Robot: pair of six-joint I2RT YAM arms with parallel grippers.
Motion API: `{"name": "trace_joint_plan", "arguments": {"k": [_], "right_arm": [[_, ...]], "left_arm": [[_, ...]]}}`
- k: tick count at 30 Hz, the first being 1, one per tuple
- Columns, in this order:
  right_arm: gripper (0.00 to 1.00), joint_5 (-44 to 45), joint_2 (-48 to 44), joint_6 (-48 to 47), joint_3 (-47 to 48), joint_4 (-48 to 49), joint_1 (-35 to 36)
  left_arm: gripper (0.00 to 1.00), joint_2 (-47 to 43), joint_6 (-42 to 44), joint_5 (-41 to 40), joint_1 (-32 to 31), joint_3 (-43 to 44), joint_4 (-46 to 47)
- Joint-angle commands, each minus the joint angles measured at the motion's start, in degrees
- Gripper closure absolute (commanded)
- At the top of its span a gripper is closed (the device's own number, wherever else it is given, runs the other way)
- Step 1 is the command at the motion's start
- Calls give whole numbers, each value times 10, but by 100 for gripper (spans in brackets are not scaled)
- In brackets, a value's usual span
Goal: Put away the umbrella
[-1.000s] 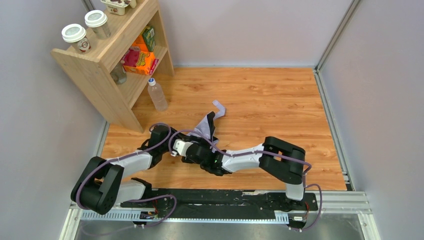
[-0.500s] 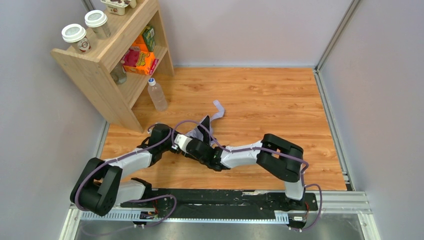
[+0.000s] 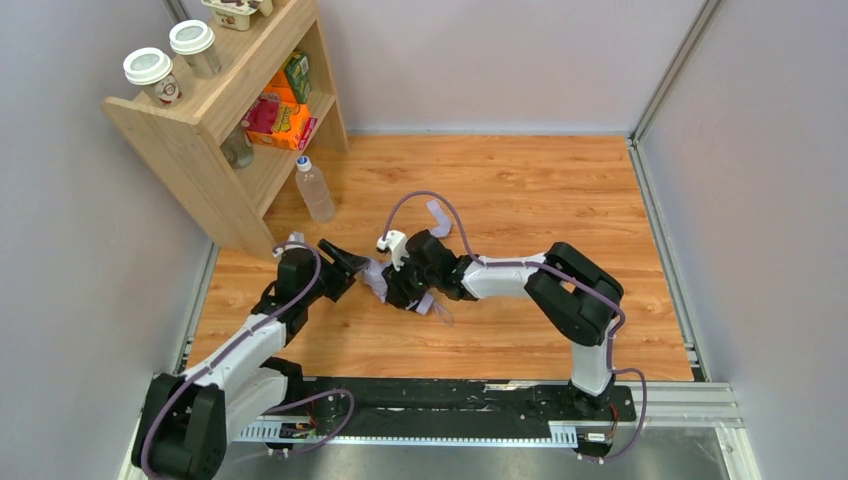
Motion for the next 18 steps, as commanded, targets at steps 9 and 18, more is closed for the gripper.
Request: {"name": "trace_joint_plan", "arguments": {"k": [9, 18], "right_arm": [[100, -278, 156, 75, 58, -209, -118], [100, -329, 202, 90, 105, -232, -151]], "left_arm": [[25, -132, 34, 98, 24, -33, 12], [24, 34, -58, 114, 5, -70, 176]]}}
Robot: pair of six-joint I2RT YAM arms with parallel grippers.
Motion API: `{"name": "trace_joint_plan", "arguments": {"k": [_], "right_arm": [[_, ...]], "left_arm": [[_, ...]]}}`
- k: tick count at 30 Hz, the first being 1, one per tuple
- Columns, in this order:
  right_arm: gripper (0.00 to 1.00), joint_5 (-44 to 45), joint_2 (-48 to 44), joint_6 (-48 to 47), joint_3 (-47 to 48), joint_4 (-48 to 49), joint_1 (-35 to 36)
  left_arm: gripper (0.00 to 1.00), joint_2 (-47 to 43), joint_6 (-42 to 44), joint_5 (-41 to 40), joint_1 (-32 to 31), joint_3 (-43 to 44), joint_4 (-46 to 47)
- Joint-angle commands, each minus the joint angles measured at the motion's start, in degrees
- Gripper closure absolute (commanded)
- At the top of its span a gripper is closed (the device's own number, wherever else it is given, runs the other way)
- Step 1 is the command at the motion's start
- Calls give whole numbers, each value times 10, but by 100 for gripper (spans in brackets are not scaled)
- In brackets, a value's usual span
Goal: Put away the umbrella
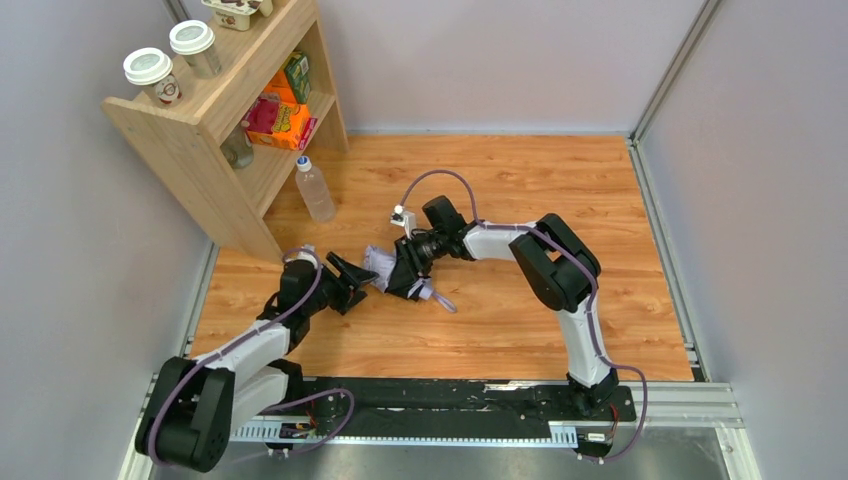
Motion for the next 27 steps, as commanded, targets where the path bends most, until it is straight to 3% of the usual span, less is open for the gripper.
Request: {"name": "trace_joint_plan", "arguments": {"k": [1, 7, 12, 14, 25, 27], "right_arm": [[100, 53, 70, -3, -33, -157, -9], [100, 48, 69, -4, -29, -158, -10], [100, 44, 76, -9, -7, -177, -9], [100, 41, 78, -15, 1, -188, -7], [100, 26, 91, -46, 41, -242, 1], [100, 26, 90, -47, 40, -241, 0]], "left_arm": [[24, 45, -77, -12, -19, -6, 87], [23, 141, -148, -58, -28, -29, 227], [23, 219, -153, -83, -38, -27, 320], [23, 257, -150, -86, -41, -31, 425], [23, 440, -109, -135, -61, -19, 584], [30, 458, -106, -141, -62, -34, 627]]}}
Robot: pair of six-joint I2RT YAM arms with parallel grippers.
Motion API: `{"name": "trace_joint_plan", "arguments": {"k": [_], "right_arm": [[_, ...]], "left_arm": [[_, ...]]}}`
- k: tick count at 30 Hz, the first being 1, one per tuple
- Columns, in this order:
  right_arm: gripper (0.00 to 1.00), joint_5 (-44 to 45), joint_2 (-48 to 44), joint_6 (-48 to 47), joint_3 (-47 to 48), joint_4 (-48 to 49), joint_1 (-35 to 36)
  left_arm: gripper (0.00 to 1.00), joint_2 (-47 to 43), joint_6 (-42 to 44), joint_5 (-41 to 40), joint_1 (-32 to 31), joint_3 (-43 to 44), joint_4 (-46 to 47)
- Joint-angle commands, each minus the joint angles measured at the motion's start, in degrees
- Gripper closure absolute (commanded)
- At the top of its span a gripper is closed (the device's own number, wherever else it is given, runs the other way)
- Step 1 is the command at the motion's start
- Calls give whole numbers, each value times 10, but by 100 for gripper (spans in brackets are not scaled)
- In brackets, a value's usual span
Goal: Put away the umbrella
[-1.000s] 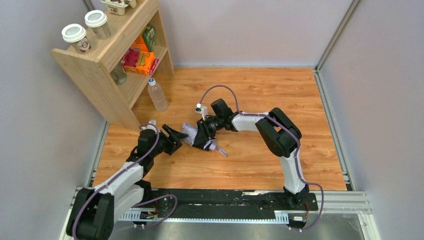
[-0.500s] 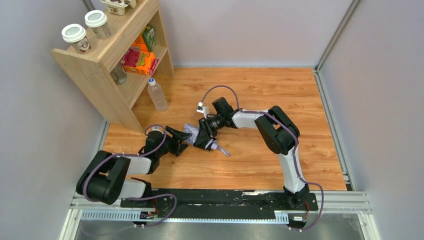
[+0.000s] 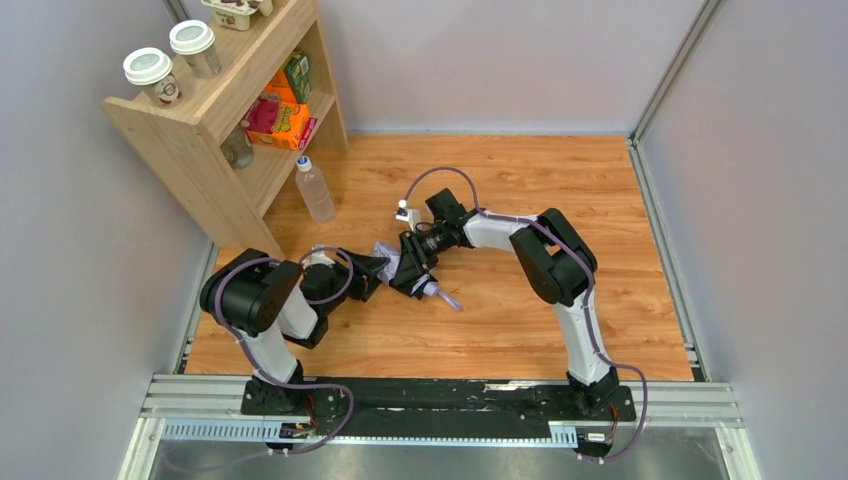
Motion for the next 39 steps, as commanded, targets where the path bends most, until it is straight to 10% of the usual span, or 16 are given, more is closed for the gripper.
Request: {"name": "trace_joint_plan", "arguments": {"k": [1, 26, 30, 33, 35, 37, 39], "right_arm": [[100, 69, 56, -45, -34, -111, 22], [100, 72, 64, -83, 3, -168, 44], [100, 64, 58, -85, 5, -169, 46], [100, 64, 61, -84, 5, -170, 43], [100, 62, 65, -76, 2, -162, 38], [100, 67, 61, -65, -13, -145, 32], [100, 62, 56, -53, -26, -126, 22]], "left_arm": [[31, 41, 38, -72, -1, -13, 84], [25, 34, 48, -36, -11, 77, -27], [63, 33, 71, -59, -12, 57, -21], [72, 5, 74, -52, -12, 39, -24], [67, -25, 76, -42, -12, 26, -30], [25, -65, 69, -41, -11, 4, -46], [25, -111, 55, -38, -10, -18, -70]]}}
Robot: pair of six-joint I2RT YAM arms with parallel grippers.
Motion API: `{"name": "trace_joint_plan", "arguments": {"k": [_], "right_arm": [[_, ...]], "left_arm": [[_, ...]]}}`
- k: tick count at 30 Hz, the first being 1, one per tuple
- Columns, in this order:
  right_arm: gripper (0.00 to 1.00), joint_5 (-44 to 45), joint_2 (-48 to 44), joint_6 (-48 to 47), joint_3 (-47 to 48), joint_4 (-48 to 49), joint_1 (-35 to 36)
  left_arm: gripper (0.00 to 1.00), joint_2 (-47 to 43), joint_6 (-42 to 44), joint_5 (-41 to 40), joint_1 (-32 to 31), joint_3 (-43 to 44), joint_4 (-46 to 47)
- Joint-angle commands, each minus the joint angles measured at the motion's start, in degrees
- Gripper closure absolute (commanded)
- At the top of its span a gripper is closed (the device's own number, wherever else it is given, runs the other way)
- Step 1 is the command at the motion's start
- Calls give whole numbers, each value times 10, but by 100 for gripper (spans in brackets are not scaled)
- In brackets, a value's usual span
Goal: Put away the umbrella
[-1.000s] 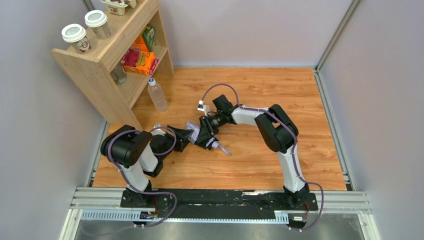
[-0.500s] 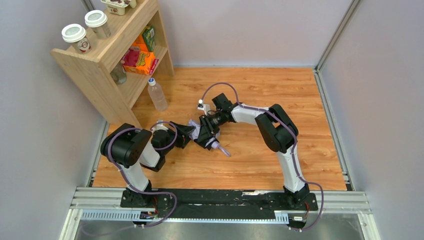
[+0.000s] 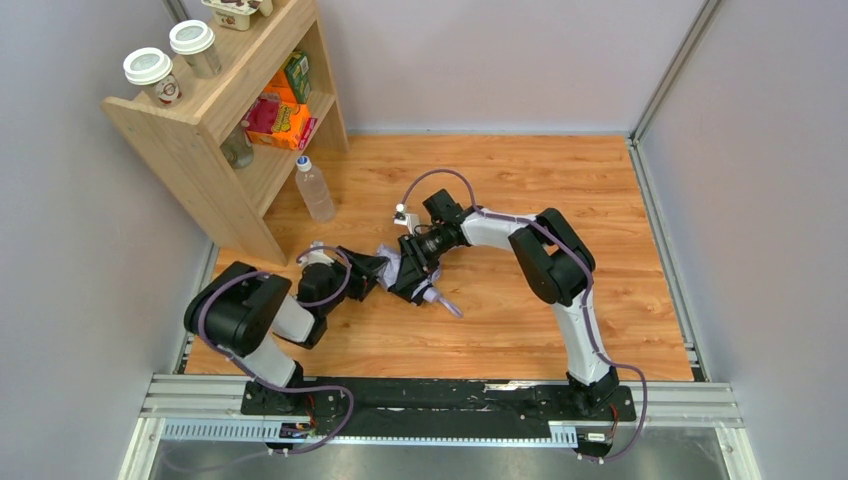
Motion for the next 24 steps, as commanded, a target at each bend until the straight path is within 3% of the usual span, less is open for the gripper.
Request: {"name": "trace_joint_plan", "arguments": {"k": [1, 6, 10, 11, 12, 17, 24], "right_arm": [[100, 49, 47, -20, -65, -37, 16], [100, 55, 47, -21, -67, -36, 14], [100, 68, 47, -28, -60, -48, 14], [100, 70, 47, -31, -56, -54, 14], [100, 69, 47, -31, -55, -54, 14], [100, 71, 47, -35, -45, -60, 17], [100, 78, 46, -36, -47, -64, 17]], "left_arm": [[25, -94, 1, -16, -1, -40, -50], [24, -250, -26, -3, -1, -26, -199], [24, -345, -8, -11, -1, 62, -450], [24, -350, -6, -17, -1, 106, -555], [23, -348, -1, -22, -1, 134, -589], [23, -294, -23, 16, -1, 160, -612], [22, -258, 13, -2, -2, 264, -815]]}}
